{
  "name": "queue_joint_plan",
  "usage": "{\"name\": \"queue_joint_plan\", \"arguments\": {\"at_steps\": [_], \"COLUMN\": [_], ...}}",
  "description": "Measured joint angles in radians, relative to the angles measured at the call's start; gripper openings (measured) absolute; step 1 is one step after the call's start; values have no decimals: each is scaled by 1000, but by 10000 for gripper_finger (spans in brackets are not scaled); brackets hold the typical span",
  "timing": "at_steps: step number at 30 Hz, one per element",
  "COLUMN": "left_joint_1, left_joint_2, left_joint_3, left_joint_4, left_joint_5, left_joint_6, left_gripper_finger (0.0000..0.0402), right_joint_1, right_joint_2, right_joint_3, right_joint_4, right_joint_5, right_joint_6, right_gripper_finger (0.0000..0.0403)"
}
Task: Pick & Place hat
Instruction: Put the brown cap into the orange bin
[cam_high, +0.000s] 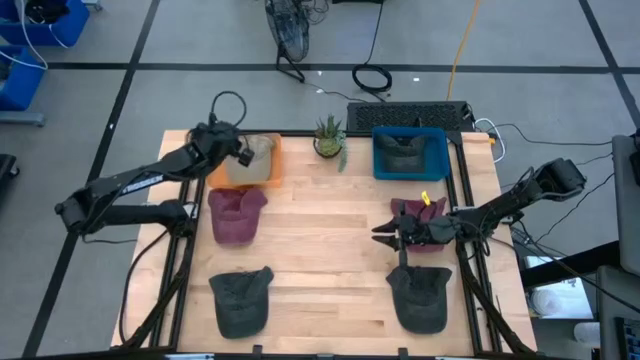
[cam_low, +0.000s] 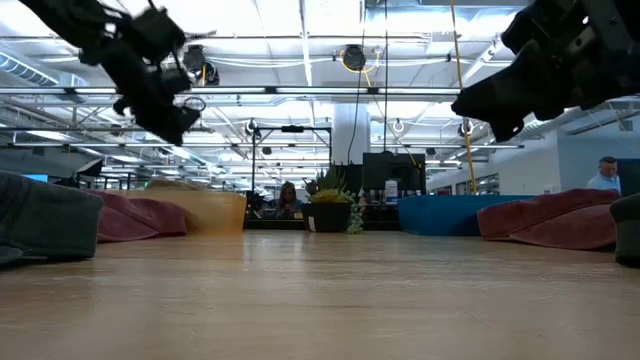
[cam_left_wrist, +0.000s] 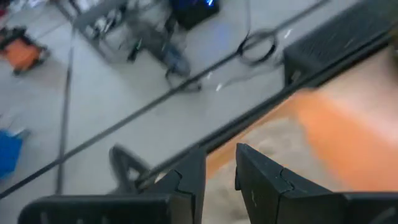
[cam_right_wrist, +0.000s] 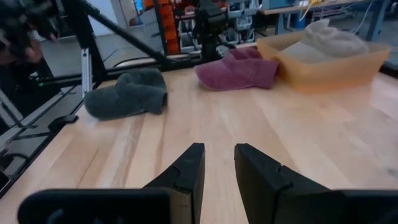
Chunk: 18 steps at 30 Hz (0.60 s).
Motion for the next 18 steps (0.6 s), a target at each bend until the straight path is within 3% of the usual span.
{"name": "queue_joint_plan", "arguments": {"at_steps": [6,11,18], "left_joint_1": [145,211,195], "left_joint_2": [212,383,361], "left_joint_3": [-6,-3,40], "left_joint_4": [35,44,38], "left_joint_5": [122,146,201], "left_joint_6": [-8,-29,-16], "left_gripper_finger": [92,92,92], "right_joint_1": [-31,-59,-66], "right_joint_2": [0,0,-5], "right_joint_3": [0,0,0], "right_joint_4": [1,14,75], "right_joint_5": [-3,-5,-8], "right_joint_6": [-19,-46,-136], "right_gripper_finger": [77,77,77]}}
